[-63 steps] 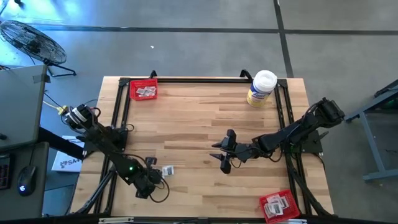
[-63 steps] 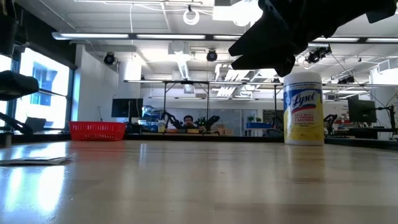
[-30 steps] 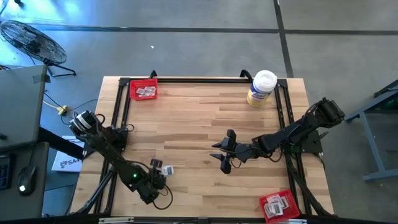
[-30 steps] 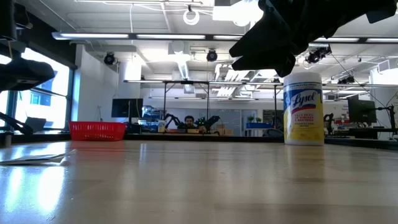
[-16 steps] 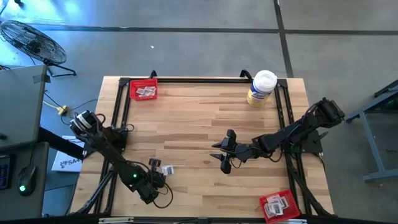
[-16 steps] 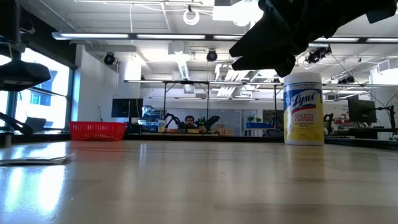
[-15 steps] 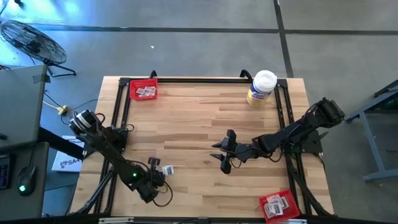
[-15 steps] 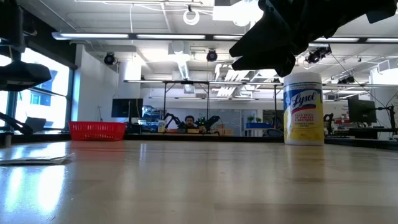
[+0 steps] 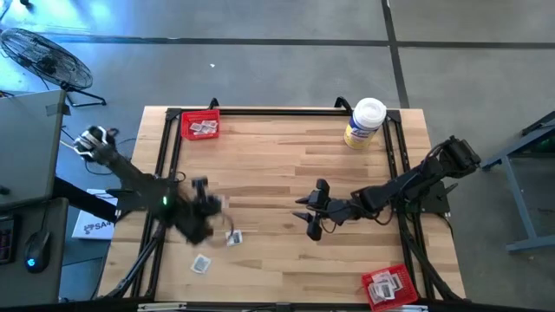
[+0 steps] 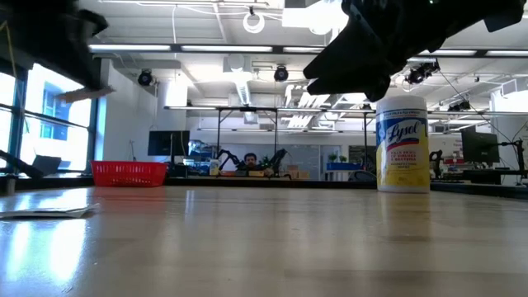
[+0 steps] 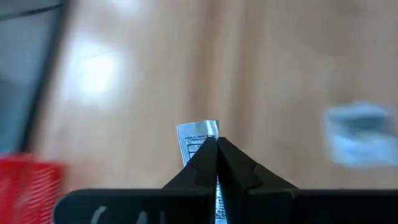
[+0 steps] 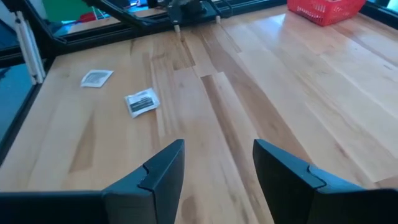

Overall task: Pick & Place First Aid Supplies
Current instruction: Put the white and orange ointment pack into the top red bin

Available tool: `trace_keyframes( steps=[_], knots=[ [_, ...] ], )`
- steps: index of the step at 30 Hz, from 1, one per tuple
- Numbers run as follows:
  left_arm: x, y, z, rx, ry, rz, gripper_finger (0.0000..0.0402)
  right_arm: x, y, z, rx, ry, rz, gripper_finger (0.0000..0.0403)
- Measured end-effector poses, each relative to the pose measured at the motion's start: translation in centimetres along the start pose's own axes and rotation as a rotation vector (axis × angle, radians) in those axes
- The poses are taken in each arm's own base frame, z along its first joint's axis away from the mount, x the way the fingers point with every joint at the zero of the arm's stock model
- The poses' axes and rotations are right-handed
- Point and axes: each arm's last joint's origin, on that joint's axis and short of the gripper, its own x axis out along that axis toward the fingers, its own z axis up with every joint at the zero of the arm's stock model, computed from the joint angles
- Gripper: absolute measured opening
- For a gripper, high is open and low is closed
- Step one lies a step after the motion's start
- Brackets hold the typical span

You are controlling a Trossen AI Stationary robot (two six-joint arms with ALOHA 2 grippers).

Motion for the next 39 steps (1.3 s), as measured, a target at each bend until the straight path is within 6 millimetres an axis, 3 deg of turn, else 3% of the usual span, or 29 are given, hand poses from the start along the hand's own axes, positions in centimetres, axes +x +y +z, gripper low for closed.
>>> trace_keyframes(
  steps=[5,10,20,26,30,34,39],
  knots=[
    [0.5,7.4,0.7,-0.132,0.036,0.236,0.0000,0.1,-0.3,0.2,0.009,-0.009,-0.011,0.0185],
    [2.7,13.8,0.8,-0.290,0.161,0.422,0.0000,0.0,0.0,0.2,0.027,-0.013,0.001,0.0184],
    [7.9,24.1,-0.6,-0.651,0.234,0.489,0.0000,-0.8,1.5,-0.5,0.044,-0.020,0.022,0.0184],
    [11.8,28.0,-3.8,-0.787,0.399,0.548,0.0000,-1.6,2.7,-1.0,0.046,-0.021,0.045,0.0185],
    [14.1,29.7,-4.9,-0.856,0.381,0.526,0.0000,-2.0,3.2,-1.3,0.057,-0.023,0.053,0.0185],
    [15.9,30.8,-5.6,-0.893,0.357,0.545,0.0000,-2.2,3.6,-1.5,0.096,-0.019,0.067,0.0184],
    [16.5,31.4,-6.4,-1.007,0.344,0.571,0.0009,-2.7,4.2,-1.8,0.103,-0.014,0.087,0.0185]
  ],
)
